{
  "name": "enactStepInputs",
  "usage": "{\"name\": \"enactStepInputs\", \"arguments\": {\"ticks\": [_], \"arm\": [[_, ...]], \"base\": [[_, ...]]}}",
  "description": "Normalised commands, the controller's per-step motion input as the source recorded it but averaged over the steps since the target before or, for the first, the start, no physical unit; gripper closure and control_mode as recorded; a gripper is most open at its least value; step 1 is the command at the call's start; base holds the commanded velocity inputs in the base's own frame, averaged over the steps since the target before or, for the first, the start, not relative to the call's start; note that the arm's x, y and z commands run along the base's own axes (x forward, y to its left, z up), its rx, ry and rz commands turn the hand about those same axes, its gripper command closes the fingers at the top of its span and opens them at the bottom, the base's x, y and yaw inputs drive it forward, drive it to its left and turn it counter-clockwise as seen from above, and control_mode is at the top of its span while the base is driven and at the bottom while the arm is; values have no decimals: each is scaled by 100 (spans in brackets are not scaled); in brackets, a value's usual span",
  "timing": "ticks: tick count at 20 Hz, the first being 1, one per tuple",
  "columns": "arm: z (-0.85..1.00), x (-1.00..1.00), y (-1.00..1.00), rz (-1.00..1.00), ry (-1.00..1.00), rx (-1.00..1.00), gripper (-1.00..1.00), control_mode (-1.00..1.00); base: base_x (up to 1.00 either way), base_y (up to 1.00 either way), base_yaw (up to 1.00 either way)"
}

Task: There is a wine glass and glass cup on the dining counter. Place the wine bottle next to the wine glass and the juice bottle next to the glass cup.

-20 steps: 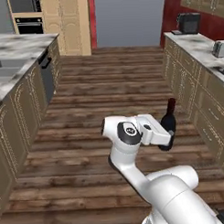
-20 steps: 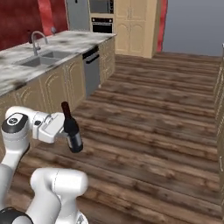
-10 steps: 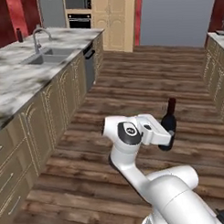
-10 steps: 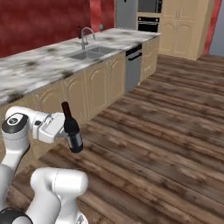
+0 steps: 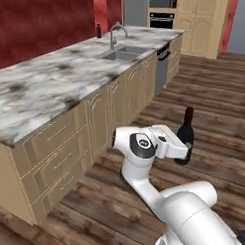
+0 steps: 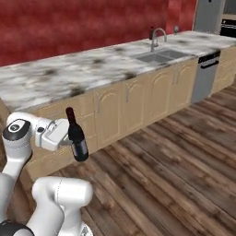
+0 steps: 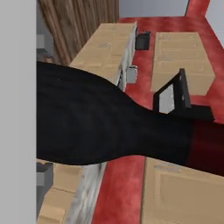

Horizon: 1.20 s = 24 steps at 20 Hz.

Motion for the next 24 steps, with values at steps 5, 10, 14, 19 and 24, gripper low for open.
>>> {"name": "enactStepInputs", "arguments": {"ticks": [5,10,14,19,24], "arm": [[0,0,0,0,0,0,100,100],[0,0,0,0,0,0,100,100],[0,0,0,0,0,0,100,100],[0,0,0,0,0,0,100,100],[0,0,0,0,0,0,100,100]], "base": [[-37,35,51],[-26,53,44],[-11,63,37],[10,73,14],[40,73,0]]}}
